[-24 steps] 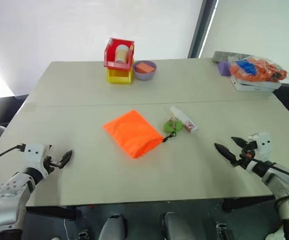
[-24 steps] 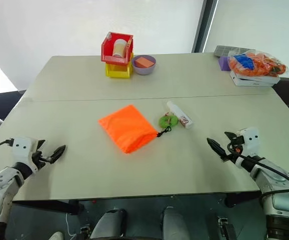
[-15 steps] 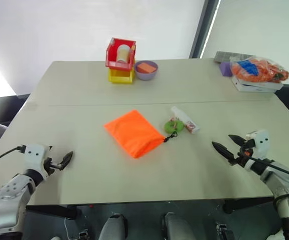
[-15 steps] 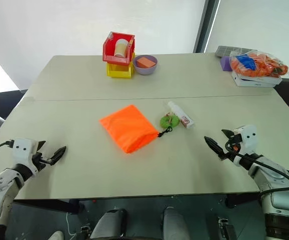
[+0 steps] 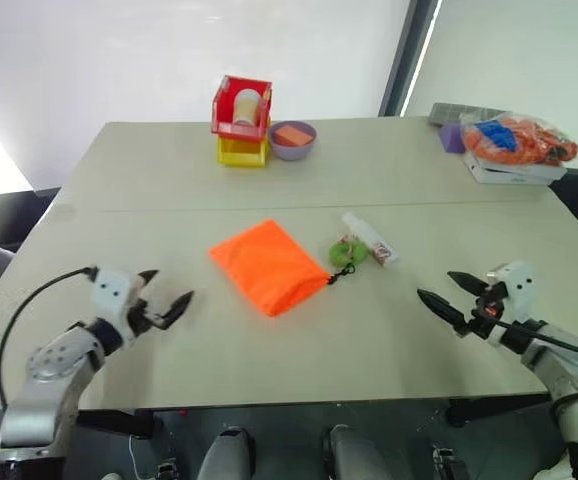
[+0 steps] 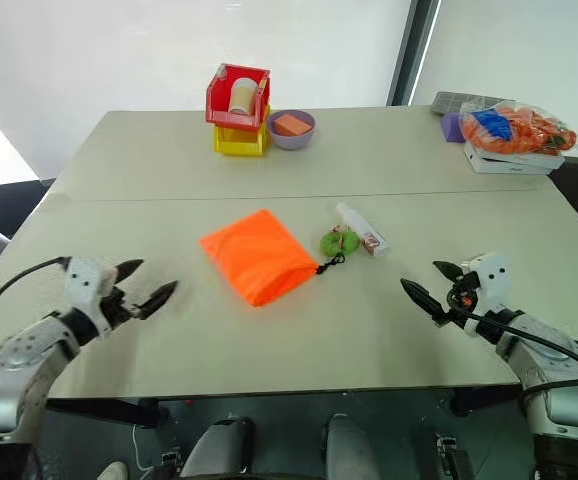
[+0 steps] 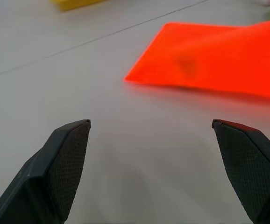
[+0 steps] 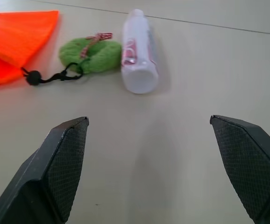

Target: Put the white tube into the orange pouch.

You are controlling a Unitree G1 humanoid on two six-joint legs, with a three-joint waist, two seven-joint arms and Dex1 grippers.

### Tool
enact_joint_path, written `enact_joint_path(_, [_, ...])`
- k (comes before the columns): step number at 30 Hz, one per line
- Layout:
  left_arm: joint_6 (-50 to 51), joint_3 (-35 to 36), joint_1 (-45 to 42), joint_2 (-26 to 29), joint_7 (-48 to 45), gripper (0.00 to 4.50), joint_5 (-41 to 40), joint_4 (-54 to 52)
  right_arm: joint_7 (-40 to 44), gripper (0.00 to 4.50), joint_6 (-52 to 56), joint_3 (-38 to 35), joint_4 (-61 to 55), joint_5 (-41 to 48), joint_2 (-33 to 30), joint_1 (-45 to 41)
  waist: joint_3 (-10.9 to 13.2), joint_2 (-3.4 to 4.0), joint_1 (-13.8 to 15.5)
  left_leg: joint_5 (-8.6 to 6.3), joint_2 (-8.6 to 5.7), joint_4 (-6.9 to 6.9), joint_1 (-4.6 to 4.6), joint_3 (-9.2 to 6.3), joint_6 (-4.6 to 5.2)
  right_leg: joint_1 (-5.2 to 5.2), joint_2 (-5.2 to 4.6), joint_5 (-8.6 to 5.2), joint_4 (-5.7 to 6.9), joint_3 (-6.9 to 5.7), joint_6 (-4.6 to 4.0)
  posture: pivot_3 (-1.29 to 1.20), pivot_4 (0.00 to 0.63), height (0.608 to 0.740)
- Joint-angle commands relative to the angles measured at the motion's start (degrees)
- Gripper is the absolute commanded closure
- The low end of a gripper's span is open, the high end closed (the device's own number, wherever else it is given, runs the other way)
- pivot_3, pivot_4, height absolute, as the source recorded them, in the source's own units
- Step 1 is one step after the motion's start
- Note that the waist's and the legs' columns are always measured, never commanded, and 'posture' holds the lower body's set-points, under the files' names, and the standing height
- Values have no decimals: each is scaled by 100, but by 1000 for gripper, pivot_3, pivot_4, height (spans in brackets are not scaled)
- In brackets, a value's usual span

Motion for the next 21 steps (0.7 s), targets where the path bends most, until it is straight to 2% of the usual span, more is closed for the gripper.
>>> enact_joint_path(1, [166, -694, -434, 103, -120, 61, 248, -694, 205, 166, 118, 200, -482, 173, -56, 87, 0, 0, -1, 0, 0, 0, 0, 0, 0, 8, 1, 0, 1, 0, 0, 0, 150, 740])
enact_joint_path(5, [318, -1837, -1149, 100, -83, 61, 986, -1147, 434, 166, 83, 584, -864, 111, -62, 350, 0, 0, -2, 1, 0, 0, 1, -2, 1, 24, 6, -1, 1, 0, 2, 0, 150, 740])
enact_joint_path(12, [825, -3138, -2026, -110, 428, 61, 2472, -1038, 597, 166, -33, 1021, -1235, 24, -69, 484, 3, -4, -23, 1, 0, 4, 4, -4, 2, 26, 11, -5, 2, 1, 8, 0, 150, 740])
enact_joint_path(21, [1375, -3635, -2257, -557, 779, 61, 3500, -720, 231, 166, 317, 1370, -1777, 102, 16, 192, 9, -15, -5, 1, -1, 5, 3, -8, 2, 28, 12, -5, 2, 0, 9, 0, 150, 740])
